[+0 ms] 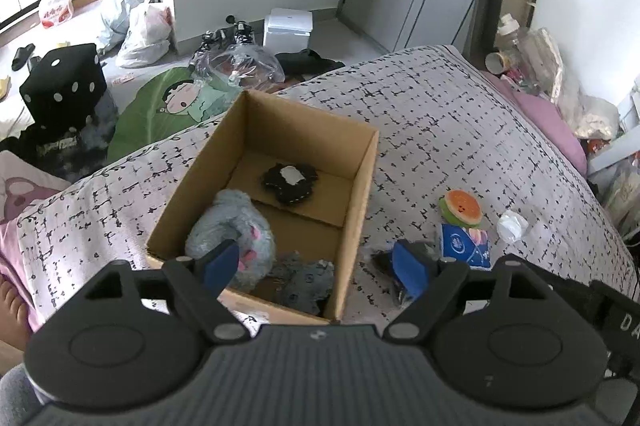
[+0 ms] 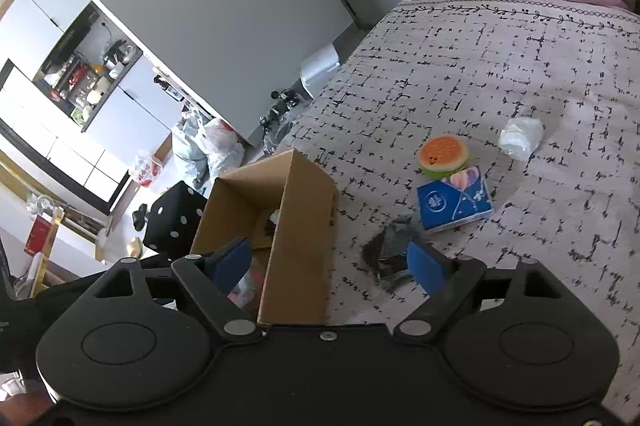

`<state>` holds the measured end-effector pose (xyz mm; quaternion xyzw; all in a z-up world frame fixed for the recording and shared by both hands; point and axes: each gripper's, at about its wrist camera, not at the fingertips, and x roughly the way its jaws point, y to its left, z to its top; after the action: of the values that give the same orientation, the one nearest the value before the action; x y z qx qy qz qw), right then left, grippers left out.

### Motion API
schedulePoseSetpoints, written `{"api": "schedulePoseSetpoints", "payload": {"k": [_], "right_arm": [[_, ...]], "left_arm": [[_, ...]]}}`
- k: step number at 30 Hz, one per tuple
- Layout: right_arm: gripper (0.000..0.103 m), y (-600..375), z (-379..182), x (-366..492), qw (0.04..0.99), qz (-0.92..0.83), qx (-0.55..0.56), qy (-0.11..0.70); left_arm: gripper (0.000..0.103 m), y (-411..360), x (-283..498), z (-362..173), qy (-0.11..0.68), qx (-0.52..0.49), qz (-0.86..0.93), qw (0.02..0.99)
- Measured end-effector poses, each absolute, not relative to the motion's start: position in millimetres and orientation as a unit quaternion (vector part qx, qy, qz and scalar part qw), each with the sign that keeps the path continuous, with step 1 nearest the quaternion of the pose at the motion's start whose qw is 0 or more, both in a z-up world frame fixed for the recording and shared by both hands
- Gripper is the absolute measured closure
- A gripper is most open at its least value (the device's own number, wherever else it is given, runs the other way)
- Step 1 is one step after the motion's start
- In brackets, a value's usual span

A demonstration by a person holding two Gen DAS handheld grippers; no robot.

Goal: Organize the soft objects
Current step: 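Move the left tool down to the black plastic bag on the bed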

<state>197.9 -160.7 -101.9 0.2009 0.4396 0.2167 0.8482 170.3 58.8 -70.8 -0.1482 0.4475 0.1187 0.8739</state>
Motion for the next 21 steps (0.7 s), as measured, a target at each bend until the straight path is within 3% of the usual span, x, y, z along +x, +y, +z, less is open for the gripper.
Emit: {"api": "schedulePoseSetpoints", "payload": {"k": [9,21], "right_arm": [[0.010,-193.6,-83.8,206.1,0.858,0.211,0.190,0.428],[0.010,-232.9,-91.0,225.8,0.850,0.182,0.227,0.438]], "left_arm": [[0.020,36.8,179.2,-63.9,0.446,-0.133,0.106,0.879],[0.020,11.5,198.8,-62.9,0.452,-0.132,0.085,0.878]]}}
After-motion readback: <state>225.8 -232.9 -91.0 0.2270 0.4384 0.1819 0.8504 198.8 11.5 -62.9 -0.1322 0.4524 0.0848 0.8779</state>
